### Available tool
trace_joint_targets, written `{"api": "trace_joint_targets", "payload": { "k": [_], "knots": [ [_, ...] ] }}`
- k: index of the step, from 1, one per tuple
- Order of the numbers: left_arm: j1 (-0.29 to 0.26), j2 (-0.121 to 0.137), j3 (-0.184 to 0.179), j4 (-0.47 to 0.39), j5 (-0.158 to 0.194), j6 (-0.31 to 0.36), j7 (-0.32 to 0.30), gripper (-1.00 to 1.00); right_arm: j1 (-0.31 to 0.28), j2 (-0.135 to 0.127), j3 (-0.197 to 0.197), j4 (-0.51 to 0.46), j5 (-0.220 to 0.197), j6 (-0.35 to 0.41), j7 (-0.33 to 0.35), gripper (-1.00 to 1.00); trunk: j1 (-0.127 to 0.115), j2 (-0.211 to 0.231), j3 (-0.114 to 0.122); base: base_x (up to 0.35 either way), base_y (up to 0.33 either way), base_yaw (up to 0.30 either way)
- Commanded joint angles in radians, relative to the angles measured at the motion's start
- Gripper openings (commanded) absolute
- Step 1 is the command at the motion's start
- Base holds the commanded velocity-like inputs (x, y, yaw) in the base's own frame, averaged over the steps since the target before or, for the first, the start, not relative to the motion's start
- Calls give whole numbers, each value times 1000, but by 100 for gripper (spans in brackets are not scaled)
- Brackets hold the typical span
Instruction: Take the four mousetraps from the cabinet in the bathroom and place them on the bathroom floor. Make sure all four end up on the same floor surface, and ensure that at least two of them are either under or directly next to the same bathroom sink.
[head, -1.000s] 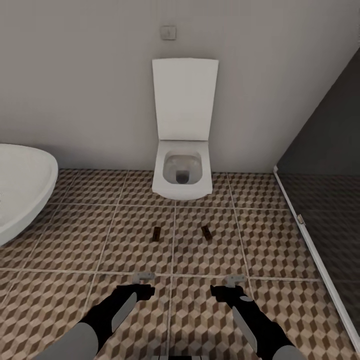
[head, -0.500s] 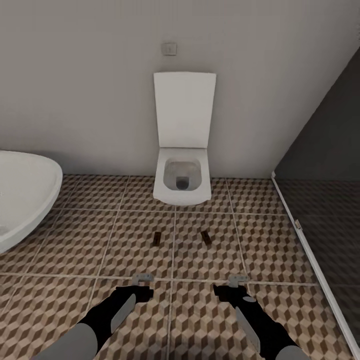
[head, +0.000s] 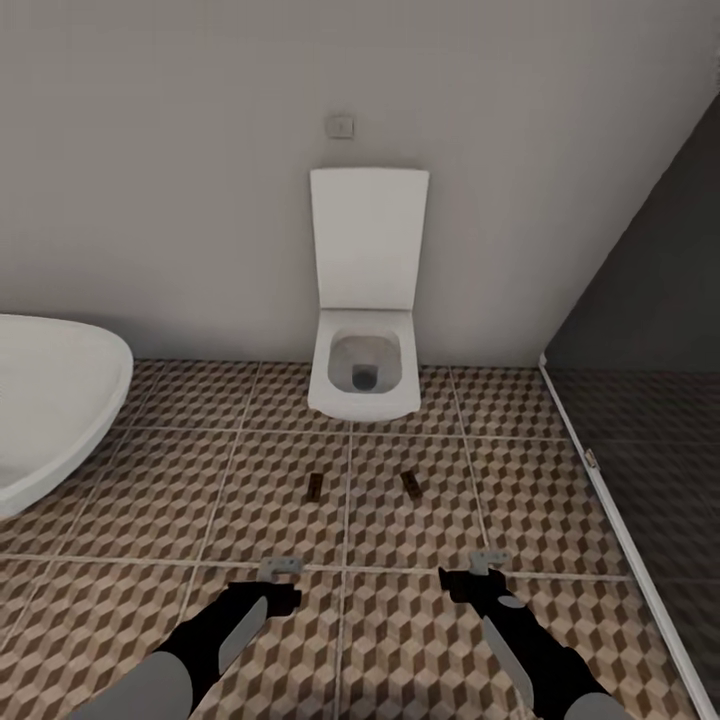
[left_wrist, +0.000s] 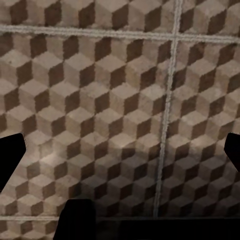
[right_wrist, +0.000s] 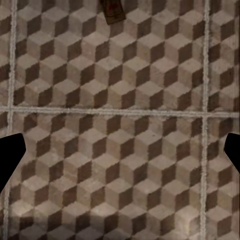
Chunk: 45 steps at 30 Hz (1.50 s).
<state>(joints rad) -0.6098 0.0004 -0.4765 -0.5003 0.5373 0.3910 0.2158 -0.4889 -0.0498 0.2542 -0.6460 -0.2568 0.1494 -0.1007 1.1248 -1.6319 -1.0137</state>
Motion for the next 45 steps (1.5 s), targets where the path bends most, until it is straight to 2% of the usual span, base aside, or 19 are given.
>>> {"api": "trace_joint_targets", "payload": {
  "k": [1,7,12,18,25,34,36,37,45],
  "knots": [
    [0,1,-7,3,10,3,9,100,0,-2,9,-2,-10,1,-10,100,-4,7,4,0,0,0],
    [1,4,-7,33,10,-1,8,100,2,-4,9,18,5,-32,-10,100,-27,49,33,0,0,0],
    [2,24,-7,43,10,-13,7,100,2,-4,9,76,31,-87,-10,100,-46,84,56,0,0,0],
    [4,34,-7,81,10,-74,7,100,3,-4,8,169,49,-186,-10,100,-69,126,85,0,0,0],
    [5,36,-7,139,10,-133,6,100,3,-4,8,240,52,-256,-9,100,-96,175,118,0,0,0],
    [6,36,-7,256,10,-275,-13,100,3,-3,9,338,53,-361,-8,100,-130,238,160,0,0,0],
    [7,36,-7,294,10,-322,-40,100,3,-2,10,358,53,-381,-8,100,-138,252,170,0,0,0],
    [8,36,-7,376,10,-401,-99,100,3,-1,10,382,53,-409,-8,100,-142,259,174,0,0,0],
    [8,36,-7,532,10,-570,-185,100,3,1,10,418,53,-453,-8,100,-173,315,212,0,0,0]
  ]
}}
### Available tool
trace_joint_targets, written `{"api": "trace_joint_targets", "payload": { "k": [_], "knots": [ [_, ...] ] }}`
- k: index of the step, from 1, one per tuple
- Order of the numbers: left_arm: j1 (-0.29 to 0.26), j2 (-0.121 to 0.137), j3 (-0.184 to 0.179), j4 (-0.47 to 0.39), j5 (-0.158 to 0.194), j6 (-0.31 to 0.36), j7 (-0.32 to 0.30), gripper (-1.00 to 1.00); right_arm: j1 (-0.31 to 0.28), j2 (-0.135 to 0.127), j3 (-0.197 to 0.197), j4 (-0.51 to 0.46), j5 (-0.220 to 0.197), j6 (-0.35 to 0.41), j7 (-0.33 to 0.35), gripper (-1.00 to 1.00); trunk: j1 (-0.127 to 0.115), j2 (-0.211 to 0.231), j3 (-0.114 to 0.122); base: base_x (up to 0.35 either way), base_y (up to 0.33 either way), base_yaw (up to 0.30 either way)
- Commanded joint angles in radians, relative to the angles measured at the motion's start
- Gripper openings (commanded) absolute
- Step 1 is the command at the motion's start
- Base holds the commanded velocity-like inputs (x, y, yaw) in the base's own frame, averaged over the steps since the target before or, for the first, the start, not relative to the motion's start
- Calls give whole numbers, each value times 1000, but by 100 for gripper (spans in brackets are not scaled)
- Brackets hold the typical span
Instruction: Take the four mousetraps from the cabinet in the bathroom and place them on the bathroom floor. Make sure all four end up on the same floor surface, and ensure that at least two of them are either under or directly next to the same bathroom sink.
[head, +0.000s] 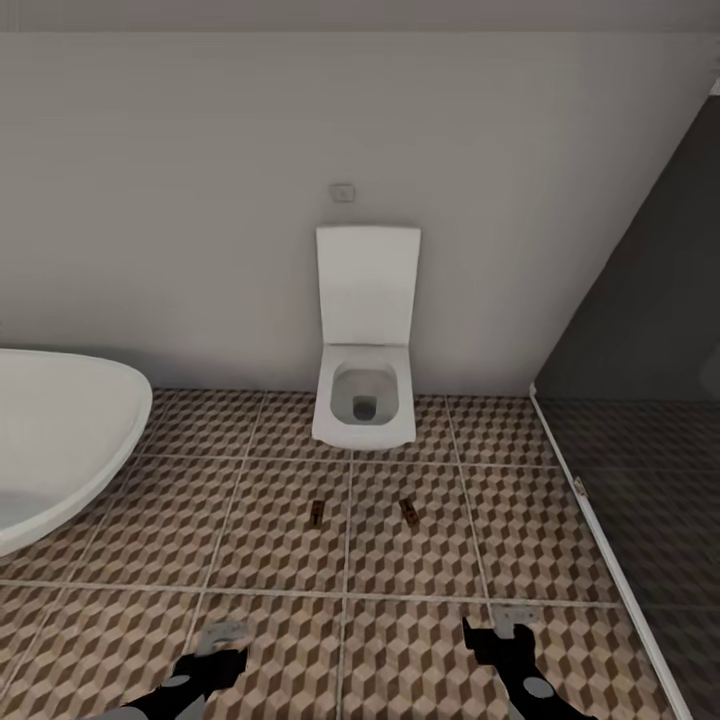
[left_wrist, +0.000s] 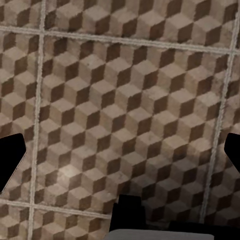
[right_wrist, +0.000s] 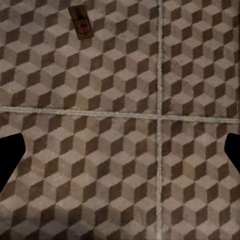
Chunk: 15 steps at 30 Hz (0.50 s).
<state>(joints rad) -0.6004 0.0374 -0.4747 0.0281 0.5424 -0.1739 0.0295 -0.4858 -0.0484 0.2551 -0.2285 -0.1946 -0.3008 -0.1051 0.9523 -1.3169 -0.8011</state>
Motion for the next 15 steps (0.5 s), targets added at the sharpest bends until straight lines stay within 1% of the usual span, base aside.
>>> {"api": "trace_joint_targets", "payload": {
  "k": [1,3,4,6,7,15],
  "knots": [
    [-1,-1,-9,12,5,-20,-3,100,-1,0,9,5,-9,-9,-4,100,-4,7,4,0,0,0],
    [-1,-1,-9,19,5,-33,-6,100,-1,0,9,10,-9,-14,-4,100,-12,21,14,0,0,0],
    [0,-1,-9,36,5,-65,-12,100,-1,2,9,33,-9,-42,-4,100,-15,28,18,0,0,0],
    [4,0,-9,40,5,-74,-14,100,0,3,9,48,-10,-58,-4,100,-23,42,28,0,0,0],
    [10,0,-9,43,5,-82,-16,100,0,5,9,73,-10,-84,-4,100,-27,49,33,0,0,0],
    [19,1,-9,47,6,-91,-16,100,0,14,9,137,-6,-158,-4,100,-58,105,70,0,0,0]
  ]
}}
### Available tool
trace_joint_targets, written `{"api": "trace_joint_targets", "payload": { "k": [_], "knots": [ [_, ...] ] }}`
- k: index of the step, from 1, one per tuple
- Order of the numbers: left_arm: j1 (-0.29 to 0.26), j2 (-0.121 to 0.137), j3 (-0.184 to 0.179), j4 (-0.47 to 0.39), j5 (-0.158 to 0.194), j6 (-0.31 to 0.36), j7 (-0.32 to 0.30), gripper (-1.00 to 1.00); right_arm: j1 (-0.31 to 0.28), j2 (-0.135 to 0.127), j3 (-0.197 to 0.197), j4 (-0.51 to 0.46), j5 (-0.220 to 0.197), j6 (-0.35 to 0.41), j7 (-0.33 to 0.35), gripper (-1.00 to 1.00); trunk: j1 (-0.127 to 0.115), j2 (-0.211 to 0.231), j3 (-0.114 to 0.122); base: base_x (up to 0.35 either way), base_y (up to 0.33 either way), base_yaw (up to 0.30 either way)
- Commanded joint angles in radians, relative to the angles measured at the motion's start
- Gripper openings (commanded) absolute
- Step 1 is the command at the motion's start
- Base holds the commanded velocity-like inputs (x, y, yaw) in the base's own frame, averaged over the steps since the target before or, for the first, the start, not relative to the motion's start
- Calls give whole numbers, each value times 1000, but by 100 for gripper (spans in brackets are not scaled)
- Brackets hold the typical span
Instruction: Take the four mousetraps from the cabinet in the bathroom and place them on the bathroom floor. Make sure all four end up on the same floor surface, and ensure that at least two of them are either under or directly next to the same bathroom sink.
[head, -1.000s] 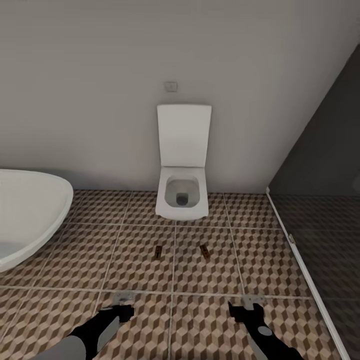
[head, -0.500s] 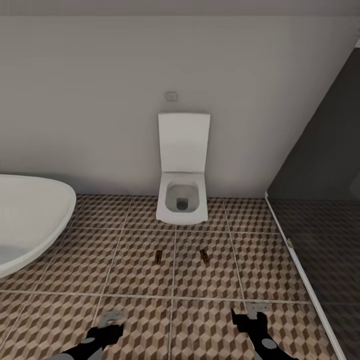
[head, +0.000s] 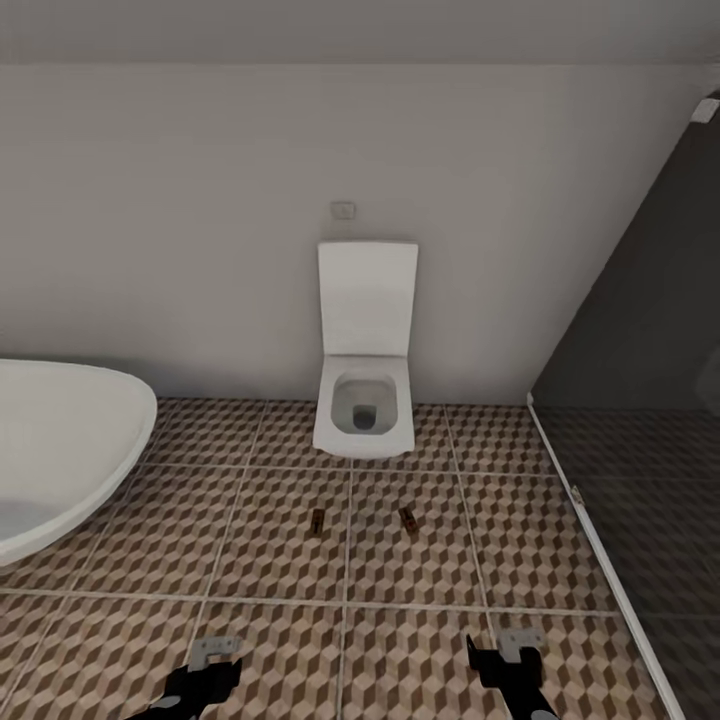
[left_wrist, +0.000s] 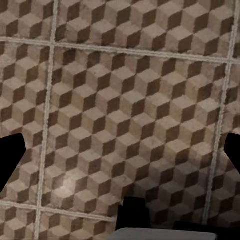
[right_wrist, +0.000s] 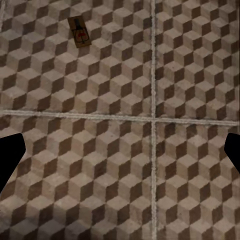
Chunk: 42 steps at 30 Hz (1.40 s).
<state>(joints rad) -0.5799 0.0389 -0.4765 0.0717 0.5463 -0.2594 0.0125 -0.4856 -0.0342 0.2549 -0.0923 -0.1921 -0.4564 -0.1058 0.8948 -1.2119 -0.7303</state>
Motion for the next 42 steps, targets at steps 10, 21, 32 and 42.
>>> {"api": "trace_joint_targets", "payload": {
  "k": [10,21,32,42],
  "knots": [
    [19,2,-7,4,3,-65,3,100,1,14,9,58,-3,-72,-2,100,-38,70,47,0,0,0],
    [35,3,-7,5,3,-112,6,100,4,23,8,70,0,-117,-3,100,-81,147,99,0,0,0],
    [37,12,-7,5,3,-115,6,100,5,20,7,71,2,-123,-3,100,-123,224,150,0,0,0],
    [42,16,-7,5,3,-115,6,100,6,19,7,71,2,-124,-3,100,-161,294,198,0,0,0]
  ]
}}
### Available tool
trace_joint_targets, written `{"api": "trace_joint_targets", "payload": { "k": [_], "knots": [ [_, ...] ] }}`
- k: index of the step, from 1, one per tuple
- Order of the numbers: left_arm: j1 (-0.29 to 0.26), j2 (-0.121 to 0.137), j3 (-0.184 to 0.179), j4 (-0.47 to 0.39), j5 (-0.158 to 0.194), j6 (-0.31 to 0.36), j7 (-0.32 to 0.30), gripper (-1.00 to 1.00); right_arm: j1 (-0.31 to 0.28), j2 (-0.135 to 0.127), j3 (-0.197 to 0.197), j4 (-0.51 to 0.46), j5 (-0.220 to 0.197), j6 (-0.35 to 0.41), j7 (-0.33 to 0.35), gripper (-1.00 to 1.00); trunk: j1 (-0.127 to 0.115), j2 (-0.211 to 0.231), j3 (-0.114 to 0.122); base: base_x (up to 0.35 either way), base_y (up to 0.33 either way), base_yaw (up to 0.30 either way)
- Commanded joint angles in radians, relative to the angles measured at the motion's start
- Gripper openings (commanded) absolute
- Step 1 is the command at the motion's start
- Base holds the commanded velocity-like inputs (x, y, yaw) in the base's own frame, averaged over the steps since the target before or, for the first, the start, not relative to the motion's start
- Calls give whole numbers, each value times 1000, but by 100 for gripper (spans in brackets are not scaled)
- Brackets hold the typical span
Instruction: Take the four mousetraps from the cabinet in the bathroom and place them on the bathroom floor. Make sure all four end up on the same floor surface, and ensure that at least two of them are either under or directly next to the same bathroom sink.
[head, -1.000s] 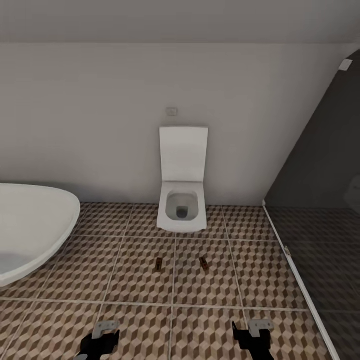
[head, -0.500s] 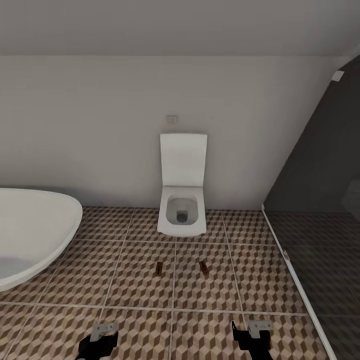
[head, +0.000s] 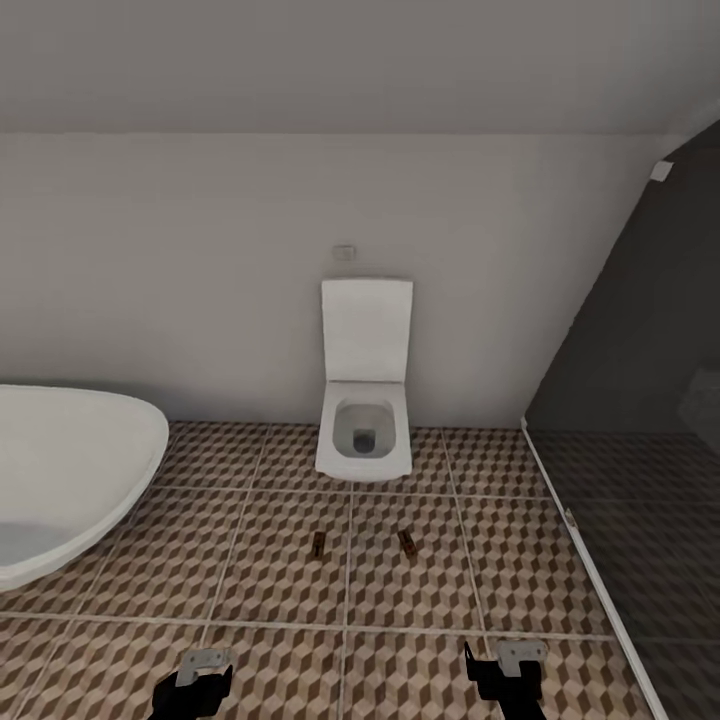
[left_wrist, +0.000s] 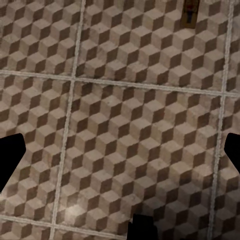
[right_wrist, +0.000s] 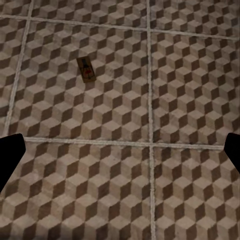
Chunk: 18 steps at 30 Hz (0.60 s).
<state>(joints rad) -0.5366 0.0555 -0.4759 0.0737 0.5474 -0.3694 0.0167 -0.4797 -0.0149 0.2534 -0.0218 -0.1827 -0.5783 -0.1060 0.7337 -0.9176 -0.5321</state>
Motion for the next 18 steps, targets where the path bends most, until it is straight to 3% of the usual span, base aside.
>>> {"api": "trace_joint_targets", "payload": {
  "k": [1,18],
  "knots": [
    [-1,-1,-7,3,2,-5,2,100,0,0,9,0,-8,-2,-3,100,-4,7,4,0,0,0],
    [1,0,-7,3,2,-5,2,100,1,1,9,0,-8,-2,-3,100,-69,126,84,0,0,0]
  ]
}}
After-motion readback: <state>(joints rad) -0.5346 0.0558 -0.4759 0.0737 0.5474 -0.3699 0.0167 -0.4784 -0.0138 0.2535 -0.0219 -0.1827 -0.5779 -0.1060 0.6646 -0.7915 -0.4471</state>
